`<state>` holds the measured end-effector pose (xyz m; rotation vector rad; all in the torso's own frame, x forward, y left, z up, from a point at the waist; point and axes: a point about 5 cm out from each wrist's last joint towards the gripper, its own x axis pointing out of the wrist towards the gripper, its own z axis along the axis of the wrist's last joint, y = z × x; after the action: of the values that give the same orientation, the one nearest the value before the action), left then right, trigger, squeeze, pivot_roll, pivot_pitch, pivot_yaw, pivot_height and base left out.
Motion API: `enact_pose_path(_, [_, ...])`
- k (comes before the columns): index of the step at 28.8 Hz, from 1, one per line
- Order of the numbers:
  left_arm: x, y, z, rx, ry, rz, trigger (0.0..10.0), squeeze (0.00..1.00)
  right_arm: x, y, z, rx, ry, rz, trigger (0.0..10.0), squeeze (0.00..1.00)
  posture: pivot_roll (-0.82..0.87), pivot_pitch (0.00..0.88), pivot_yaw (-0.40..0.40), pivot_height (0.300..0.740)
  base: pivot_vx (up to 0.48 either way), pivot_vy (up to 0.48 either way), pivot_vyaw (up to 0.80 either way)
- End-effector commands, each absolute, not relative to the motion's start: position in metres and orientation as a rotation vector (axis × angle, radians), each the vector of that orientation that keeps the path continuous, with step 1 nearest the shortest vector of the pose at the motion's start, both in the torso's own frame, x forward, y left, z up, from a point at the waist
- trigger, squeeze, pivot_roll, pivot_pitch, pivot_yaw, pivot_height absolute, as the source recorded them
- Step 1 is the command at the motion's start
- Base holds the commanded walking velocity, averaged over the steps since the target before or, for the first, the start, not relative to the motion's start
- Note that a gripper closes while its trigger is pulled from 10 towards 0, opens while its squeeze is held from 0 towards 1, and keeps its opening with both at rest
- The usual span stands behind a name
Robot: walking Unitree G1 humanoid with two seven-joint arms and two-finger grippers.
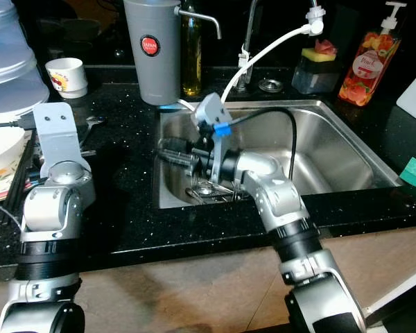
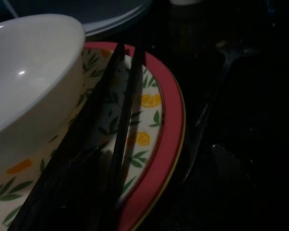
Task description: Kitchen organization
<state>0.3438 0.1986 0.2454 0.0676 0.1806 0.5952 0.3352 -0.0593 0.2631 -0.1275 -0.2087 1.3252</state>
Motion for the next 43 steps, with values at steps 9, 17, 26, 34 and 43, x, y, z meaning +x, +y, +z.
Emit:
enact_pose_path(9, [0.3463, 0.1994, 0.2417, 0.032, 0.230, 0.552, 10.0, 0.04, 0.3240, -0.0593, 0.2677, -0.129, -0.200, 1.392, 10.0, 0.00, 0.00, 0.113, -0.037, 0.740, 0.000, 0.000, 0.00])
enact_pose_path(17, [0.3453, 0.1983, 0.2400, -0.037, 0.262, 0.518, 10.0, 1.00, 0.3208, -0.0599, 0.2693, -0.134, -0.193, 1.404, 10.0, 0.00, 0.00, 0.115, -0.037, 0.740, 0.000, 0.000, 0.00])
enact_pose_path(26, [0.3450, 0.1948, 0.2445, -0.067, 0.242, 0.459, 0.0, 0.41, 0.3214, -0.0600, 0.2705, -0.134, -0.188, 1.392, 10.0, 0.00, 0.00, 0.116, -0.035, 0.740, 0.000, 0.000, 0.00])
enact_pose_path(34, [0.3446, 0.1954, 0.2445, -0.072, 0.247, 0.467, 0.0, 0.00, 0.3220, -0.0604, 0.2702, -0.130, -0.183, 1.388, 10.0, 0.00, 0.00, 0.116, -0.036, 0.740, 0.000, 0.000, 0.00])
enact_pose_path(43, [0.3440, 0.1977, 0.2468, -0.073, 0.237, 0.468, 0.0, 0.00, 0.3224, -0.0615, 0.2704, -0.106, -0.180, 1.389, 10.0, 0.00, 0.00, 0.112, -0.036, 0.740, 0.000, 0.000, 0.00])
